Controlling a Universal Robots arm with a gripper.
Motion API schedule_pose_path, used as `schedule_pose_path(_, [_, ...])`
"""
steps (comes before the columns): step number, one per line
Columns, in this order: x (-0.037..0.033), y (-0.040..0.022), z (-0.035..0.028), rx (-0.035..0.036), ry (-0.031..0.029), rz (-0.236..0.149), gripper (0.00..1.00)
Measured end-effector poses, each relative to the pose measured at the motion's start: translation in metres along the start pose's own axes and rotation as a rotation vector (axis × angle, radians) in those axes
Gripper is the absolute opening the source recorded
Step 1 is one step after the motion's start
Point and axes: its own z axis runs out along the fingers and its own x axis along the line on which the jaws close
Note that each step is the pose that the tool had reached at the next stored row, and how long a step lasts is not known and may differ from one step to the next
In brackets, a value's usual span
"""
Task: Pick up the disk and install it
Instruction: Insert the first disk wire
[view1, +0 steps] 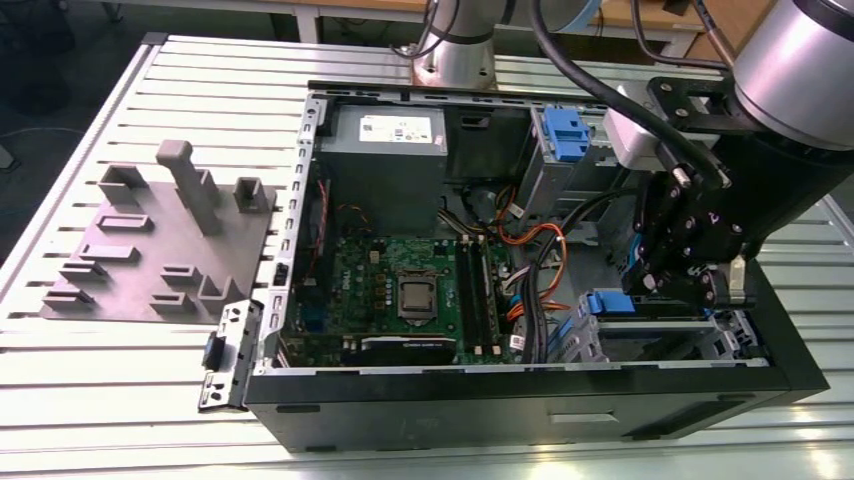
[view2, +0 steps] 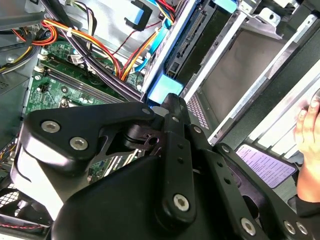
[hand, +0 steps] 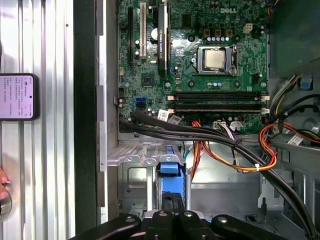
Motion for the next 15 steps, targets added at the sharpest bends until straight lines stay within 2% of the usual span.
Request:
schedule_pose_path(7, [0.0000, -0.0012, 0.0002, 0.0000, -0.0002, 0.000, 0.11])
schedule_pose_path(8, [0.0000, -0.0037, 0.0003, 0.0000, -0.0003, 0.000, 0.11])
schedule_pose_path(13, [-0.0006, -0.0256, 0.0006, -0.0012, -0.0001, 0.000, 0.11])
schedule_pose_path(15, [-0.0008, -0.0324, 0.0006, -0.0015, 0.0000, 0.000, 0.11])
